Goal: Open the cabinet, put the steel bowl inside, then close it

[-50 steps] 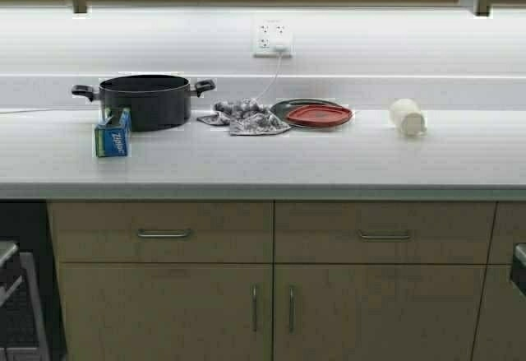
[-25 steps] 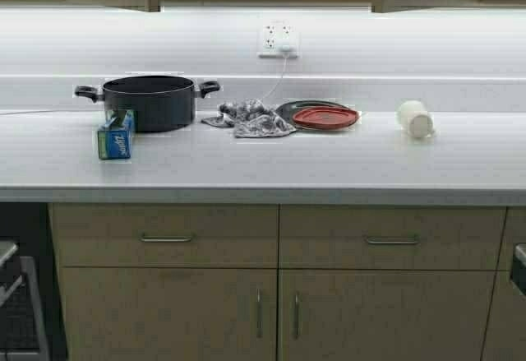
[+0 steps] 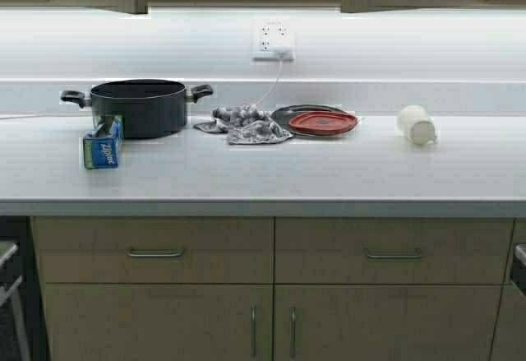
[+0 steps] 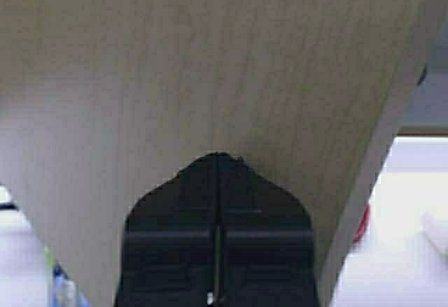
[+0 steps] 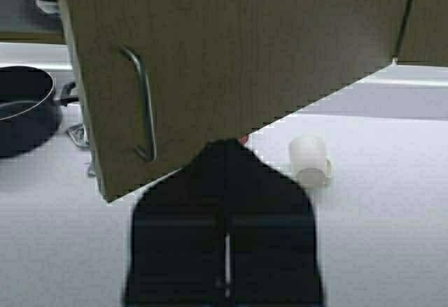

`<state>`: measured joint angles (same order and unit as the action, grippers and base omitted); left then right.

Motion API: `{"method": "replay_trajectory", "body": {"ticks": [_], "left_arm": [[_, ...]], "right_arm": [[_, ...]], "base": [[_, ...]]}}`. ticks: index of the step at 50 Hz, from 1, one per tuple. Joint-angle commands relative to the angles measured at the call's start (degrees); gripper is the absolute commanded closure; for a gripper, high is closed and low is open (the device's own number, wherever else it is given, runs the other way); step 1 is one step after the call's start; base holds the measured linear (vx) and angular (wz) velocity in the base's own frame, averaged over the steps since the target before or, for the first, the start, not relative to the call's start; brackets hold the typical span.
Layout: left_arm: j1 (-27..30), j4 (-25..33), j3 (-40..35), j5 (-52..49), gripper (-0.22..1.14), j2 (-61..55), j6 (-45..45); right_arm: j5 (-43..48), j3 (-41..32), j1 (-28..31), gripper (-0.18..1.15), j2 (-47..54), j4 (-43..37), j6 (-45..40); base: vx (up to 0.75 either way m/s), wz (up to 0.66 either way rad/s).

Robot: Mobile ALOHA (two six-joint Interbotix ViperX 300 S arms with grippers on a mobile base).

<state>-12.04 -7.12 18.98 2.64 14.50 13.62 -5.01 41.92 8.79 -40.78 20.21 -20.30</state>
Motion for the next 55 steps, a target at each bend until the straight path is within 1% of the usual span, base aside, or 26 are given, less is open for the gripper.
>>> {"method": "replay_trajectory", "body": {"ticks": [1, 5, 8, 22, 32, 38, 43, 47, 55], "left_arm": [[-2.6, 0.0, -5.8, 0.5, 0.87, -3.2, 0.3], [-3.5, -0.1, -7.8, 0.5, 0.87, -5.4, 0.3], [-3.6, -0.2, -7.7, 0.4, 0.87, -5.5, 0.2], [-4.2, -0.8, 2.5, 1.8, 0.87, 3.5, -0.6], [-6.5, -0.8, 7.0, 4.1, 0.88, 6.3, -0.5], [-7.7, -0.8, 7.1, 4.2, 0.87, 6.3, -0.5], [-7.8, -0.8, 6.3, 4.2, 0.87, 5.5, -0.4], [-8.1, -0.7, 6.6, 4.2, 0.87, 5.8, -0.4], [-8.3, -0.6, 7.4, 4.1, 0.87, 6.1, -0.4]], "right_arm": [[0.2, -4.4, 0.1, 0.9, 3.3, -1.0, 0.1], [0.2, -6.7, 0.4, 0.9, 5.8, -1.3, 0.1], [0.2, -8.0, 1.1, 0.9, 7.2, -1.4, 0.2], [-1.7, -11.9, 4.5, 0.9, 9.2, -1.8, 0.4], [-1.8, -19.7, 7.7, 0.9, 18.2, -2.0, 0.3], [-2.6, -25.0, 8.4, 0.9, 23.0, -3.3, 0.2], [-4.4, -28.0, 8.5, 0.9, 24.6, -4.1, 0.2], [-6.2, -27.0, 8.5, 0.9, 22.7, -4.1, 0.3], [-6.9, -21.1, 8.5, 0.9, 15.9, -4.2, 0.3]], "base": [[0.12, -0.05], [0.12, -0.03], [0.1, 0.01], [0.08, -0.01], [0.08, 0.07], [0.09, 0.09], [0.09, 0.1], [0.08, 0.05], [0.09, 0.04]]}}
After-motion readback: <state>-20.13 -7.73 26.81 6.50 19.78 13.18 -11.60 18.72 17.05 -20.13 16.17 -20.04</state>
